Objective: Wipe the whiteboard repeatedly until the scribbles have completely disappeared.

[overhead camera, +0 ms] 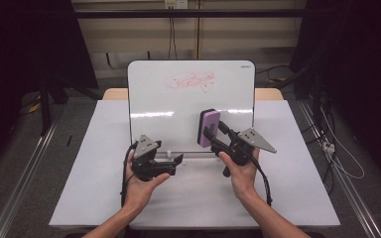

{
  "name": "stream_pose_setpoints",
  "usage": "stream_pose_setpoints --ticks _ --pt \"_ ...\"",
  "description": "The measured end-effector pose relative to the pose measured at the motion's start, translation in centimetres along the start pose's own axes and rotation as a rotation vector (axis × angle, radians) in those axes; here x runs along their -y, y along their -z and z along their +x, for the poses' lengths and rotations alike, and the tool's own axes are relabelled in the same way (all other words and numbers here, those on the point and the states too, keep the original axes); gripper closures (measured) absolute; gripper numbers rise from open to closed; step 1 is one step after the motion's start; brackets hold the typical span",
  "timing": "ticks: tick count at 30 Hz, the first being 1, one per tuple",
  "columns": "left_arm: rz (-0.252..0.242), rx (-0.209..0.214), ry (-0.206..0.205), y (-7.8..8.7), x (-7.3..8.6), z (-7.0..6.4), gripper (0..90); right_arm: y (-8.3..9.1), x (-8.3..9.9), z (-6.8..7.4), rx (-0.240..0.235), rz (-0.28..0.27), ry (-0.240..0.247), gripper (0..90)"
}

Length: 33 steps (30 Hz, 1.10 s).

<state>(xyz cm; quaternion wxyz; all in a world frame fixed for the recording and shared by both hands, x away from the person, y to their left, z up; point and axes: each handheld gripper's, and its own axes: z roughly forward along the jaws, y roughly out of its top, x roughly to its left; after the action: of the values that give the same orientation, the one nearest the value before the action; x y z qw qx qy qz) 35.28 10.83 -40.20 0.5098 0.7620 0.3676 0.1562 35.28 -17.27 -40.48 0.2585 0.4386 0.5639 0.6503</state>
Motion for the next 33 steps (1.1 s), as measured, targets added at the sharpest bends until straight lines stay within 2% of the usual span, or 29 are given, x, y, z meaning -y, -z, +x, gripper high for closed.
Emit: stream_pose_setpoints --ticks 2,3,4,5,6,7,8,9,10,11,13,16,19,21,23,26,30,33 --pt "0.0 -0.013 0.005 0.8 0.1 0.9 8.9 -0.3 -0.4 -0.3 0.014 0.0 0.019 41.7" --pt "-0.007 -0.007 0.01 1.2 0.2 1.3 5.7 -0.6 -0.8 -0.5 0.03 0.015 0.053 41.7" --pt "-0.013 -0.01 0.013 1.6 0.2 1.7 5.7 -0.6 -0.8 -0.5 0.03 0.015 0.053 41.7" --pt "-0.007 -0.023 -0.003 2.0 0.3 2.0 4.5 -1.0 -1.2 -0.5 0.049 0.015 0.094 41.7" --pt "0.002 -0.046 -0.036 2.4 0.3 2.2 4.5 -1.0 -1.2 -0.5 0.049 0.015 0.094 41.7" --pt "0.006 -0.062 -0.067 2.8 0.3 2.3 4.8 -1.4 -1.7 -0.7 0.083 0.025 0.144 41.7" --pt "0.001 -0.072 -0.082 3.2 0.5 2.5 4.8 -1.4 -1.7 -0.7 0.083 0.025 0.144 41.7" --pt "0.002 -0.077 -0.091 3.6 0.6 2.7 4.3 -1.8 -2.2 -0.9 0.1 0.032 0.187 41.7" --pt "0.011 -0.081 -0.101 3.9 0.8 2.8 4.3 -1.8 -2.2 -0.9 0.1 0.032 0.187 41.7" --pt "0.013 -0.085 -0.106 4.2 1.1 3.1 4.3 -2.0 -2.5 -1.0 0.112 0.034 0.207 41.7" --pt "0.046 -0.104 -0.108 4.6 1.9 3.4 5.1 -2.6 -3.4 -1.4 0.143 0.043 0.265 41.8" --pt "0.091 -0.099 -0.095 5.3 3.0 4.1 5.3 -3.1 -4.2 -1.6 0.162 0.057 0.294 41.7" --pt "0.104 -0.131 -0.1 5.9 4.0 4.3 6.2 -3.8 -5.2 -1.9 0.196 0.086 0.353 41.8" --pt "0.106 -0.156 -0.131 6.3 4.5 4.1 6.2 -4.3 -5.9 -1.9 0.214 0.1 0.378 41.8" --pt "0.088 -0.165 -0.153 6.7 5.0 3.9 6.2 -4.8 -6.5 -2.0 0.235 0.123 0.416 41.8" --pt "0.077 -0.16 -0.14 7.0 5.1 3.9 6.1 -5.6 -7.2 -2.1 0.265 0.14 0.454 41.8" --pt "0.074 -0.178 -0.129 7.0 5.1 4.4 6.1 -6.5 -8.2 -2.5 0.299 0.172 0.489 41.8" --pt "0.08 -0.175 -0.112 6.8 5.3 4.7 6.1 -7.2 -8.9 -2.8 0.33 0.194 0.536 41.8"
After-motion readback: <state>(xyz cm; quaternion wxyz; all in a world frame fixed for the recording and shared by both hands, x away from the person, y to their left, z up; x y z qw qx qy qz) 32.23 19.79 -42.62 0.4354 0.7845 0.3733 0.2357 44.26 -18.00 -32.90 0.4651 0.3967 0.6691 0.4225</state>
